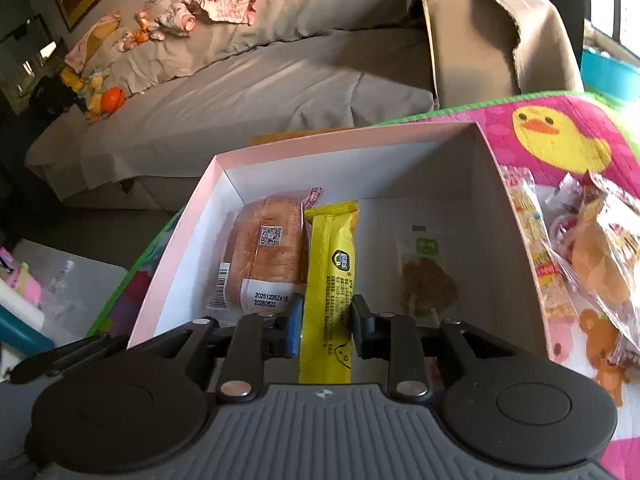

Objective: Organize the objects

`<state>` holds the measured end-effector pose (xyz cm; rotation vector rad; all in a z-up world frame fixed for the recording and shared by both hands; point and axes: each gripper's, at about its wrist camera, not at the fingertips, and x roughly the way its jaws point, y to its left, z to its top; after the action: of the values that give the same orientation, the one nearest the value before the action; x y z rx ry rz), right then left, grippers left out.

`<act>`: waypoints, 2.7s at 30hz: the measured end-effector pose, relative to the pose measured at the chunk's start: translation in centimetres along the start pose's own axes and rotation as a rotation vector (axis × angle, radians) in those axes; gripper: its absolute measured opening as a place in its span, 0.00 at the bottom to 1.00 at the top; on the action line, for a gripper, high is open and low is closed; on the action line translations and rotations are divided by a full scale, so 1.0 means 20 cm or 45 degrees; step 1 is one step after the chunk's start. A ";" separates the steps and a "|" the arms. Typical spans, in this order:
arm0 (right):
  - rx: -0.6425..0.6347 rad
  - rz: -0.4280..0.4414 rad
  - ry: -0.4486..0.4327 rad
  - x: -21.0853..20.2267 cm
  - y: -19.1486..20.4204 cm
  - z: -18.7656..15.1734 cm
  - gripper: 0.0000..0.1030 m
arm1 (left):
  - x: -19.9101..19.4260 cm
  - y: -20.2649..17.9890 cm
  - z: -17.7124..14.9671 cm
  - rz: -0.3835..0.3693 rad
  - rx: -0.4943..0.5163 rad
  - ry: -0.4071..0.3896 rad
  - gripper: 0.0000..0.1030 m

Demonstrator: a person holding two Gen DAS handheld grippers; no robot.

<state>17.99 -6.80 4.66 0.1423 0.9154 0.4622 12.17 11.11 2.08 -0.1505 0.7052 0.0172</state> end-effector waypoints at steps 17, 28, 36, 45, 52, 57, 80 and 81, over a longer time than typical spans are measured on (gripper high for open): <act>-0.032 -0.358 -0.378 -0.71 -0.45 -0.22 0.76 | 0.01 0.00 0.00 0.003 -0.007 0.000 0.16; 0.127 -0.425 -0.257 -0.56 -0.68 -0.36 0.82 | 0.00 0.00 -0.01 0.006 0.013 0.001 0.16; 0.155 -0.365 -0.260 -0.52 -0.66 -0.26 0.88 | 0.00 0.00 -0.01 0.006 0.013 0.000 0.16; 0.240 -0.348 -0.198 -0.20 -0.82 0.34 0.94 | 0.00 0.00 -0.01 0.006 0.013 0.000 0.16; 0.048 -0.516 0.024 0.19 -0.88 0.50 0.59 | 0.00 0.02 -0.01 -0.005 0.017 0.007 0.16; 0.028 -0.392 0.081 -0.02 -0.87 0.31 0.49 | 0.01 0.02 -0.02 -0.006 -0.002 0.006 0.16; 0.377 -0.097 -0.060 -0.81 -0.87 -0.61 0.70 | 0.01 0.02 -0.02 0.001 -0.015 0.004 0.16; 0.344 -0.123 -0.066 -0.83 -0.83 -0.62 0.70 | 0.01 0.02 -0.02 0.004 -0.012 0.004 0.16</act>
<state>5.02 -29.81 4.08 0.3530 0.9264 0.2427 11.98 11.51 1.61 -0.1582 0.7087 0.0230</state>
